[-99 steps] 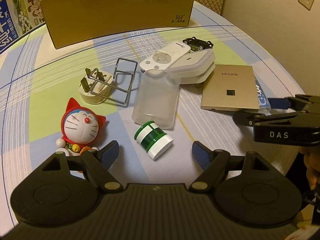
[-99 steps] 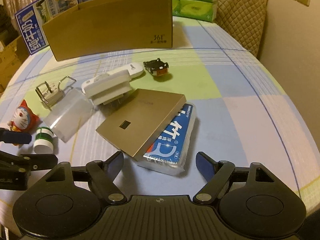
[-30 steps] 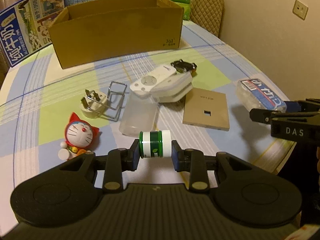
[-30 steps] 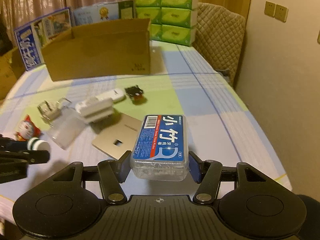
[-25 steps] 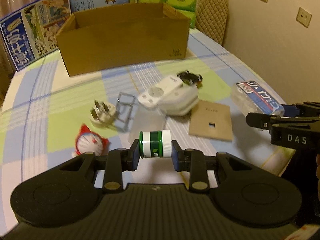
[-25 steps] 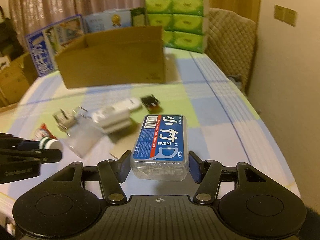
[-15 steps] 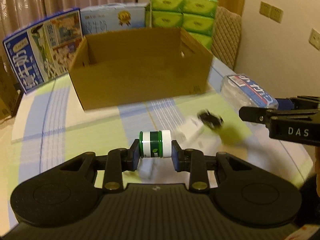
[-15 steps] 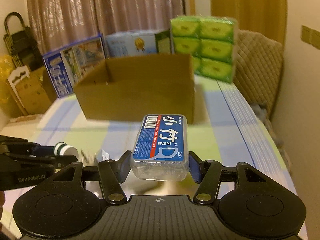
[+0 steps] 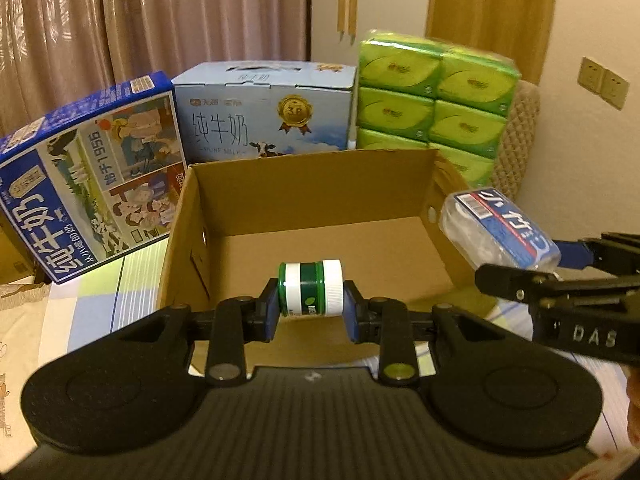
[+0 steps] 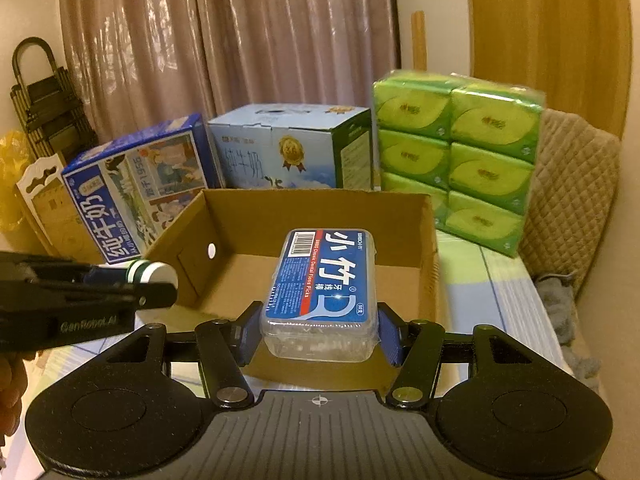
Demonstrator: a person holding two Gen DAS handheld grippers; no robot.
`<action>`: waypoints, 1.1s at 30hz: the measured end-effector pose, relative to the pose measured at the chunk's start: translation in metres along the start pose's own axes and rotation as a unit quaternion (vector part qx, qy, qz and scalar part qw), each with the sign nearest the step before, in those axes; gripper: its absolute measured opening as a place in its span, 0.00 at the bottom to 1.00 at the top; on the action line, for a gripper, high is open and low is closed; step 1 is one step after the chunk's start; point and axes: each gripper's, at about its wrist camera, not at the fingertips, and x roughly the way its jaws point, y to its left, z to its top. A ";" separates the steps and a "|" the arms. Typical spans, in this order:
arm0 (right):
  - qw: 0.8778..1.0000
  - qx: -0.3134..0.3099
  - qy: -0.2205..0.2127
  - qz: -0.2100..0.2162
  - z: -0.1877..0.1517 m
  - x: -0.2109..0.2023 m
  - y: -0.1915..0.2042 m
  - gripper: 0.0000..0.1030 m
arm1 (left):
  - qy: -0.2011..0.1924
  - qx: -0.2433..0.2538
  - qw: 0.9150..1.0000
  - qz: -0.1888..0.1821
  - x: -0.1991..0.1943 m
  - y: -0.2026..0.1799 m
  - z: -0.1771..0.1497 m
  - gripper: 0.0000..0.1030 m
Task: Organize rigid objects
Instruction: 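Lift the bottle and toothpick box with both grippers and carry them over the cardboard box, then open the left gripper dropping the bottle while the right gripper releases the toothpick box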
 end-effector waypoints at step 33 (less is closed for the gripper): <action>0.999 0.030 0.015 -0.018 0.000 0.045 -0.022 0.54 | -0.005 -0.011 1.000 0.028 0.030 0.023 0.000 0.55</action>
